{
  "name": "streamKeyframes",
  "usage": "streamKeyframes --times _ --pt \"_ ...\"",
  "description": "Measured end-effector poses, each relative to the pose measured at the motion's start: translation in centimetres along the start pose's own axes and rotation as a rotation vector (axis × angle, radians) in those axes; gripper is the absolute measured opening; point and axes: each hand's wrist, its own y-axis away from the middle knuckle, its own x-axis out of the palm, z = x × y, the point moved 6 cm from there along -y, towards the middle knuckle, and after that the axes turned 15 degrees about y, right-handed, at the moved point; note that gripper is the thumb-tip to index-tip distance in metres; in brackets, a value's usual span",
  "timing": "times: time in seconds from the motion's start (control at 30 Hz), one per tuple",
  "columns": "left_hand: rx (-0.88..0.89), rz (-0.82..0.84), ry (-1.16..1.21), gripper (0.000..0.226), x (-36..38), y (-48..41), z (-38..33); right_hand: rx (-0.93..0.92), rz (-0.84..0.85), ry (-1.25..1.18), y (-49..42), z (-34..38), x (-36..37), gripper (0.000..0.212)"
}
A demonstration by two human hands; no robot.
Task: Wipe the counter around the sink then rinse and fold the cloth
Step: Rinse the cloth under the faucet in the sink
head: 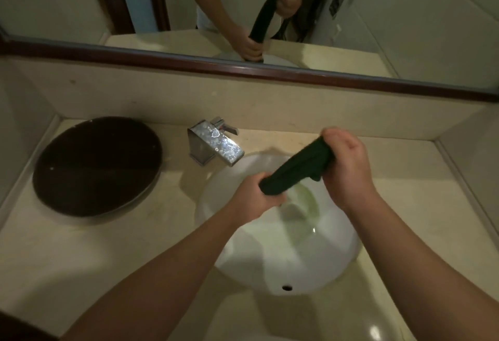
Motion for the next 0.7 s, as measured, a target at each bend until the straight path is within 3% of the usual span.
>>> streamKeyframes --times 0.07,0.1,0.17,0.23,0.3,0.33,0.43,0.5,0.57,0.7 --pt "-0.120 -0.108 0.138 0.026 -2.0 0.1 1.7 0.114 0.001 -0.243 0.1 -2.7 -0.2 0.020" --pt "-0.188 -0.196 0.311 0.023 -3.0 0.4 2.5 0.155 0.010 -0.236 0.3 -4.6 -0.1 0.020" --pt "-0.292 -0.252 0.834 0.033 -3.8 0.7 3.7 0.221 0.106 0.042 1.1 -7.9 1.0 0.028" --pt "-0.309 -0.205 1.265 0.046 -4.4 0.7 4.2 0.347 0.362 0.334 2.1 -11.5 3.2 0.028" --pt "-0.298 -0.244 1.468 0.043 -5.7 0.6 4.6 0.505 0.574 0.599 1.7 -14.1 4.2 0.020" --pt "-0.311 -0.298 1.530 0.039 -6.3 0.5 5.0 0.536 0.593 0.705 0.7 -14.8 4.3 0.018" --pt "-0.348 -0.451 1.536 0.035 -8.0 0.1 6.2 0.373 0.399 0.898 -4.6 -13.1 5.4 0.028" --pt "-0.381 -0.505 1.437 0.032 -8.4 -0.5 6.3 0.253 0.294 0.792 -7.9 -10.2 7.9 0.023" --pt "-0.436 -0.531 1.335 0.024 -8.2 -1.2 6.3 0.154 0.296 0.774 -10.6 -8.2 10.7 0.025" --pt "-0.526 -0.549 1.158 0.017 -7.5 -2.3 6.1 -0.038 0.394 1.058 -12.9 -7.8 14.4 0.013"
